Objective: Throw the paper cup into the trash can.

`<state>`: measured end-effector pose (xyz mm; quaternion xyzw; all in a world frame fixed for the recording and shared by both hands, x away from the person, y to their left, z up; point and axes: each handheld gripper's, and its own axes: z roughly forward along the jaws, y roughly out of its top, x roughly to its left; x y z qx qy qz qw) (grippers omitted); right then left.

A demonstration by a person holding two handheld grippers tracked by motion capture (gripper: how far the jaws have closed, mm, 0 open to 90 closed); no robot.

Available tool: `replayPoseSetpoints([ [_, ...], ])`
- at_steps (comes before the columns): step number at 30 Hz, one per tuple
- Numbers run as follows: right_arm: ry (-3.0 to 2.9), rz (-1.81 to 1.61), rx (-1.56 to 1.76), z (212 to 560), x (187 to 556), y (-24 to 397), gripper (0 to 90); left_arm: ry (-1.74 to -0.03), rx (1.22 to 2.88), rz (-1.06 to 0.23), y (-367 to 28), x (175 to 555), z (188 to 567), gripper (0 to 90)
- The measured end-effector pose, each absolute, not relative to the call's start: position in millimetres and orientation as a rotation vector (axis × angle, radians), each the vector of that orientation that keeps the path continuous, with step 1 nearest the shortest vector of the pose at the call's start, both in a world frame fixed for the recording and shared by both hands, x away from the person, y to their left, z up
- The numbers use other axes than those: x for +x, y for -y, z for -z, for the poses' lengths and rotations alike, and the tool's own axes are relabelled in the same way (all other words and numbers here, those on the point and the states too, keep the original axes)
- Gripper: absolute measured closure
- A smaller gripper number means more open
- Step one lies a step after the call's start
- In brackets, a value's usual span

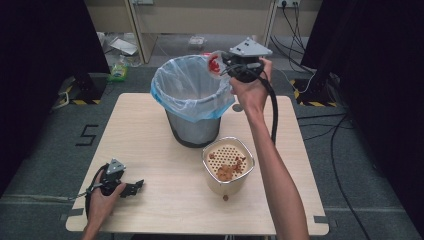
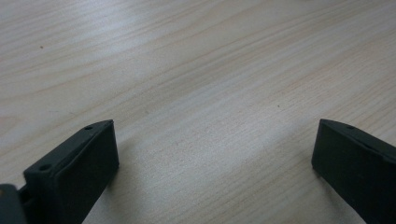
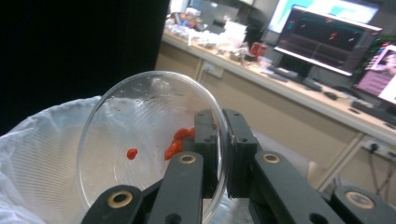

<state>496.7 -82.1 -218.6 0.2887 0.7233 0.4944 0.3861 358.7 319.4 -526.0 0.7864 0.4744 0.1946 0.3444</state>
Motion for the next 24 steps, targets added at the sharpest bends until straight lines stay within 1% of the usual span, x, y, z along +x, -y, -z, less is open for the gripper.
replayPoseSetpoints([
  [4, -1.902, -1.240, 0.720, 228.0, 505.7, 59.7, 84.5, -1.231, 2.043, -0.506, -319.3, 358.6, 525.9, 0.0],
  [6, -1.936, -1.218, 0.715, 233.9, 510.8, 49.6, 82.3, -1.230, 2.044, -0.507, -319.3, 358.5, 525.9, 0.0],
  [9, -1.955, -1.206, 0.770, 241.0, 517.6, 39.8, 70.4, -1.230, 2.044, -0.506, -319.3, 358.5, 525.9, 0.0],
  [10, -1.955, -1.206, 0.770, 241.0, 517.6, 39.8, 70.4, -1.230, 2.044, -0.506, -319.3, 358.4, 525.9, 0.0],
  [12, -1.943, -1.204, 0.784, 241.6, 518.5, 38.3, 66.8, -1.229, 2.044, -0.505, -319.3, 358.4, 526.0, 0.0],
  [18, -1.930, -1.195, 0.812, 238.2, 513.9, 52.2, 59.7, -1.228, 2.044, -0.505, -319.3, 358.3, 526.0, 0.0],
  [22, -1.960, -1.160, 0.859, 238.8, 507.6, 73.7, 50.6, -1.227, 2.043, -0.506, -319.3, 358.2, 526.1, 0.0],
  [24, -1.963, -1.149, 0.879, 239.5, 503.0, 85.5, 47.7, -1.226, 2.043, -0.506, -319.3, 358.1, 526.1, 0.0],
])
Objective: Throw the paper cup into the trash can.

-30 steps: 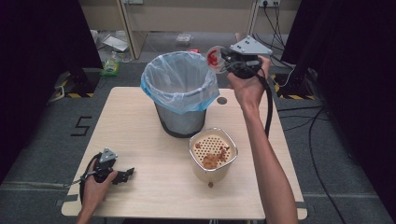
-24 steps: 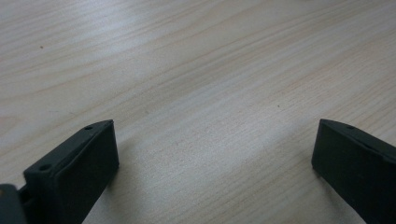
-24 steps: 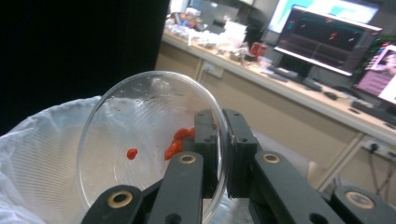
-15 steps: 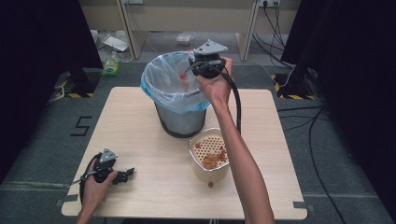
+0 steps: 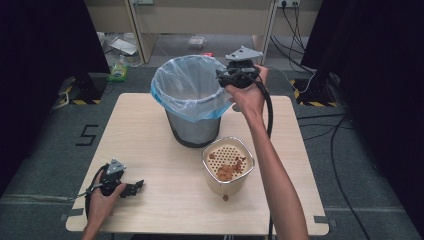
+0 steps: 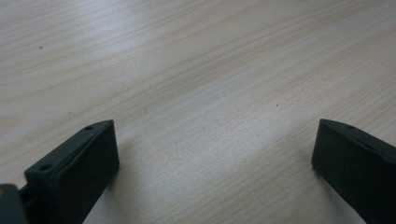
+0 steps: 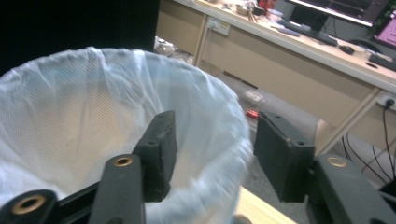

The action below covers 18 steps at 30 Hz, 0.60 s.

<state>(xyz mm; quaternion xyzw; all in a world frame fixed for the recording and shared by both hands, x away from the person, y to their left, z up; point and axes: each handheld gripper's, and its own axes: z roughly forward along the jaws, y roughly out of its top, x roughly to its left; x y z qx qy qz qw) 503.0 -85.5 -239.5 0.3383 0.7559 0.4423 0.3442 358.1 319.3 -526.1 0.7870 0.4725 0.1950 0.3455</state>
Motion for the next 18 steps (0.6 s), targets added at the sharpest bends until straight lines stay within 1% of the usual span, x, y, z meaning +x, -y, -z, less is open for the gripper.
replayPoseSetpoints([
  [5, -1.951, -1.152, 0.909, 240.5, 487.1, 117.7, 42.8, -1.227, 2.043, -0.506, -319.3, 358.1, 526.1, 0.0],
  [11, -1.943, -1.151, 0.942, 248.8, 472.0, 148.4, 40.8, -1.227, 2.043, -0.507, -319.3, 357.9, 526.1, 0.0],
  [14, -1.936, -1.148, 0.966, 258.7, 463.0, 168.1, 39.4, -1.227, 2.042, -0.507, -319.3, 358.0, 526.2, 0.0],
  [18, -1.937, -1.144, 0.989, 268.6, 457.2, 181.7, 38.7, -1.227, 2.043, -0.508, -319.3, 357.9, 526.1, 0.0],
])
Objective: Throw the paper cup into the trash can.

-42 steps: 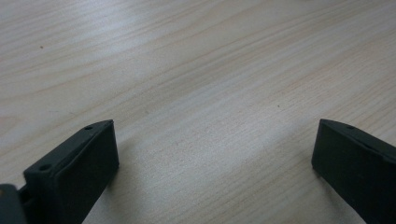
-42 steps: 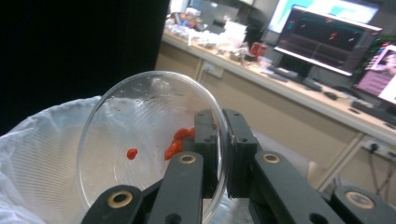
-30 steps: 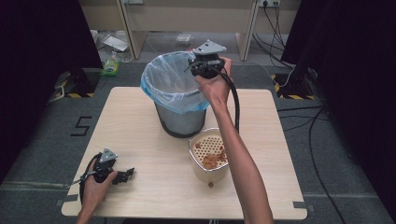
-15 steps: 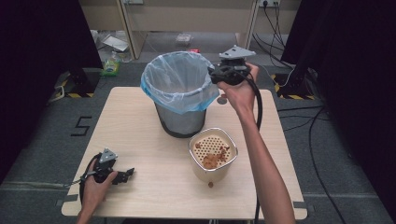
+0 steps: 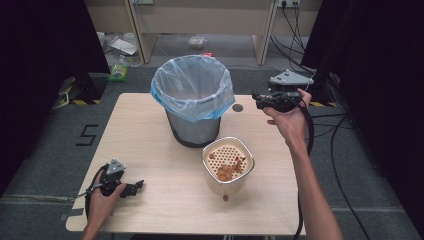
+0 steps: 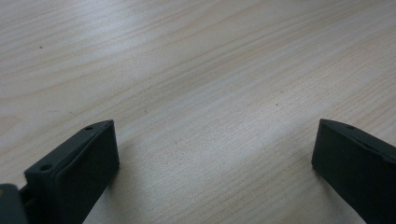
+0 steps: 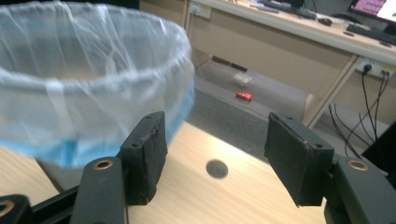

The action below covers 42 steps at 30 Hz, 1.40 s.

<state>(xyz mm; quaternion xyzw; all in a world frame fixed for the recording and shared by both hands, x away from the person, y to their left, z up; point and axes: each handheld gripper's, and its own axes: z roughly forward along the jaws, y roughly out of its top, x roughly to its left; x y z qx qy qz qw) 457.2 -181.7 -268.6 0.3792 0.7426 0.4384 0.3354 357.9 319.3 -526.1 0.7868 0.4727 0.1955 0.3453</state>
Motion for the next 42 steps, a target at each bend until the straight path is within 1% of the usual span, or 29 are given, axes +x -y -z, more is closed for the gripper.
replayPoseSetpoints([
  [8, -1.958, -1.099, 1.023, 298.2, 439.4, 208.9, 37.0, -1.226, 2.044, -0.507, -319.4, 357.8, 526.1, 0.0],
  [20, -1.972, -1.076, 1.068, 340.9, 416.8, 230.3, 35.0, -1.227, 2.044, -0.507, -319.4, 357.8, 526.1, 0.0],
  [27, -1.972, -1.079, 1.100, 370.4, 401.5, 233.2, 33.8, -1.229, 2.043, -0.507, -319.4, 357.6, 526.0, 0.0],
  [42, -2.102, -0.973, 1.149, 452.1, 375.4, 228.9, 33.5, -1.229, 2.044, -0.506, -319.6, 357.3, 526.0, 0.0],
])
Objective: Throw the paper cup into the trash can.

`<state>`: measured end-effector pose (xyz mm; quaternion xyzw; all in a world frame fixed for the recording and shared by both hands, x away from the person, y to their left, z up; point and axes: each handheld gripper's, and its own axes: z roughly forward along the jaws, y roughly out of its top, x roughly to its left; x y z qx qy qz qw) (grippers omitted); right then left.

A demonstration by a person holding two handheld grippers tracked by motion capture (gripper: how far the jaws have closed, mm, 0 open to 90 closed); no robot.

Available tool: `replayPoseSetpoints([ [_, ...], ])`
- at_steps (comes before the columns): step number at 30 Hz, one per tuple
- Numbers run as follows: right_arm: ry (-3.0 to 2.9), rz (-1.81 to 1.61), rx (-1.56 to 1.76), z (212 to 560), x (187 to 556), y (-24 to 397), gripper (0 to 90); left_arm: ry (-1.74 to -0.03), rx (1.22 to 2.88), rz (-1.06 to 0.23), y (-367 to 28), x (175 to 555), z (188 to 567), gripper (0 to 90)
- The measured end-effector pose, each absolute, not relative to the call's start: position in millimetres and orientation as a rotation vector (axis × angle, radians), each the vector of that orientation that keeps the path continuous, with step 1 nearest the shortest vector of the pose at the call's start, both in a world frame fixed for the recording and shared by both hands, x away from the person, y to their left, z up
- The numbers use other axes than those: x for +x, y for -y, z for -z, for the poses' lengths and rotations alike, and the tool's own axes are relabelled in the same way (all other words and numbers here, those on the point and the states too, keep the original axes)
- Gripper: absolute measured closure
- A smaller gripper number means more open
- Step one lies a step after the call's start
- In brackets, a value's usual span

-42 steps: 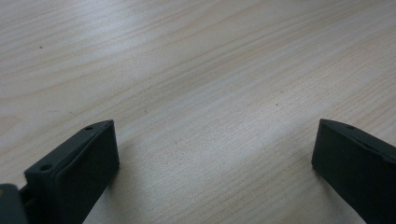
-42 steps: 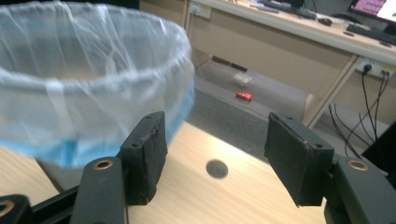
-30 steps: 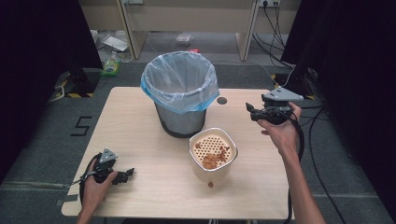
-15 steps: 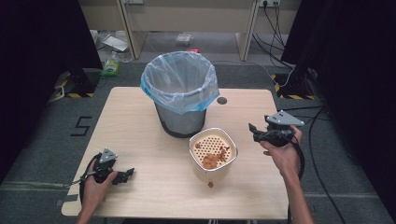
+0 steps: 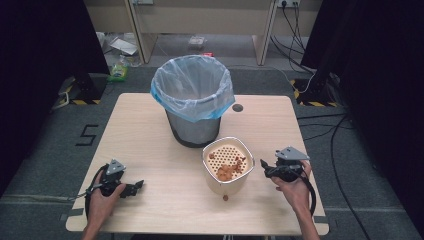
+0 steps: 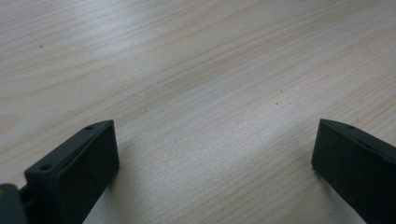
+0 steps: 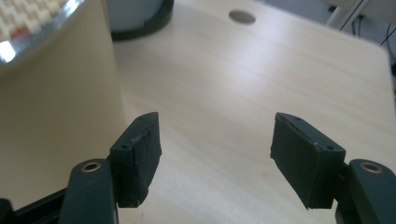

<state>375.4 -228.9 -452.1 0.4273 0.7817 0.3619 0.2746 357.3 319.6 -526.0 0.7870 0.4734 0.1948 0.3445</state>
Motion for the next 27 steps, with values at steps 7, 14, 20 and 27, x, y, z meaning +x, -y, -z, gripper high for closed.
replayPoseSetpoints([
  [7, -2.143, -0.913, 1.204, 480.4, 369.2, 236.2, 33.3, -1.228, 2.044, -0.506, -319.7, 357.2, 526.0, 0.0],
  [14, -2.208, -0.826, 1.263, 503.8, 366.3, 240.0, 30.6, -1.227, 2.045, -0.506, -319.7, 357.2, 526.0, 0.0],
  [20, -2.198, -0.850, 1.285, 508.0, 364.7, 240.1, 31.9, -1.227, 2.045, -0.506, -319.7, 357.0, 526.0, 0.0],
  [27, -2.157, -0.930, 1.351, 514.0, 364.9, 247.1, 26.4, -1.227, 2.045, -0.507, -319.7, 357.0, 526.0, 0.0],
])
